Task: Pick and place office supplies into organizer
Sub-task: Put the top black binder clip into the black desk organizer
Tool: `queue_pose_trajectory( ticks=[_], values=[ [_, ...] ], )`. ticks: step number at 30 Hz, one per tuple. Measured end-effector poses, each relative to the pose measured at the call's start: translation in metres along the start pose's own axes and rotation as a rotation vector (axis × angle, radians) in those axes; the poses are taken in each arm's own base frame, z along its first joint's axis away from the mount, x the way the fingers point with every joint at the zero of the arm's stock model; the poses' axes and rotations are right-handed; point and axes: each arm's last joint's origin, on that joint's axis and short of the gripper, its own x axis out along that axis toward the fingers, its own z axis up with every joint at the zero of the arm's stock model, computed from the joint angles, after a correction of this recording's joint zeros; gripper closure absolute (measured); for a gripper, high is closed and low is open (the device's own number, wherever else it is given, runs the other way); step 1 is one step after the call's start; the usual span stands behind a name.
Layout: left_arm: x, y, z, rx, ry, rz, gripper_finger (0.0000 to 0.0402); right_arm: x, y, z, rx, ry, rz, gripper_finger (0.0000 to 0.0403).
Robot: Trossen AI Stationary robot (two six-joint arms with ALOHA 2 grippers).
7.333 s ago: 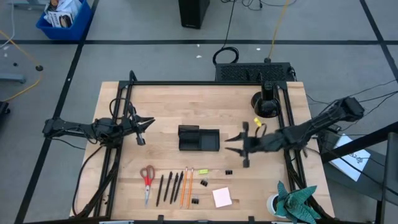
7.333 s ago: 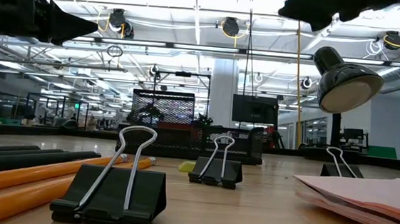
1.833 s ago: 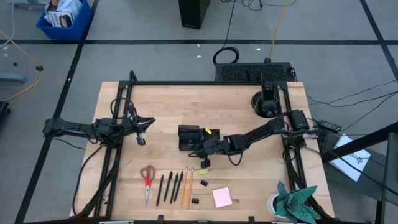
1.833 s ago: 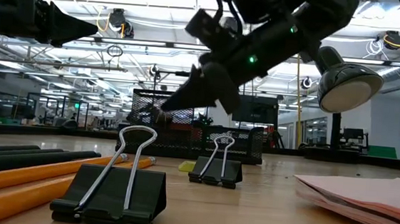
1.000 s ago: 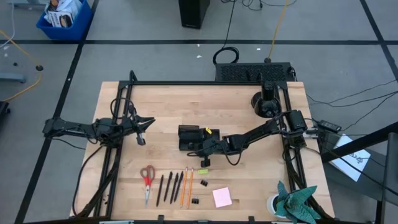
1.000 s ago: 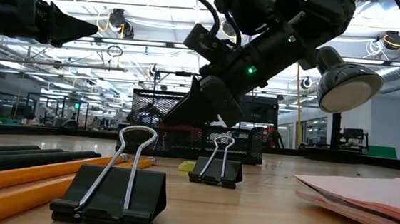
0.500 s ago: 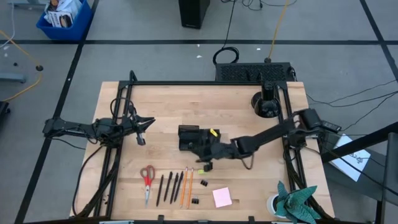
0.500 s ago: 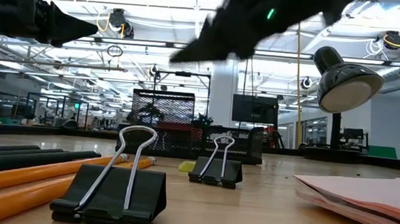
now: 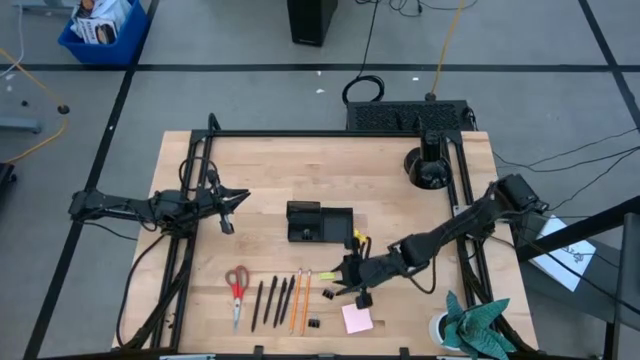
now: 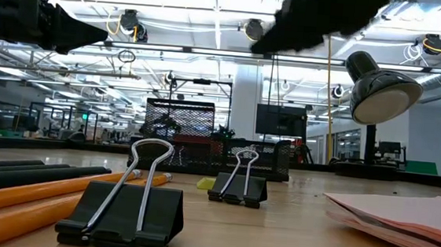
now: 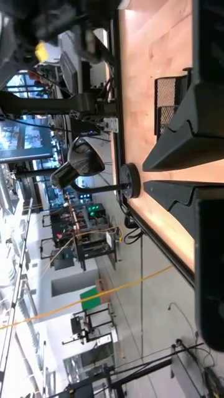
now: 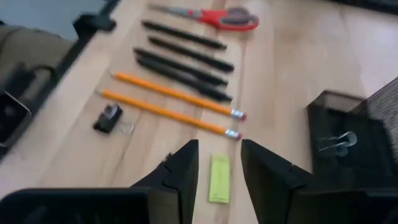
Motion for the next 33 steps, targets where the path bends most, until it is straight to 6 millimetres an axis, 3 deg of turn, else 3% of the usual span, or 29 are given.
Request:
queue_pose_trajectory(
  ticks=[9,21,33],
  values=[
    [0.0,0.0,0.0,0.03,0.0,0.0,0.036,0.02,0.009,-0.024,0.099,-0.082,0.017,0.0279],
    [0.0,0.0,-0.001,0.006,0.011,-0.003,0.036,0.035,0.024,-0.035,0.278,-0.106,0.005,0.021],
    [0.0,0.0,-0.001,0.009,0.006,-0.002,0.036,0.052,0.028,-0.054,0.363,-0.045,-0.006,0.0215]
  ],
)
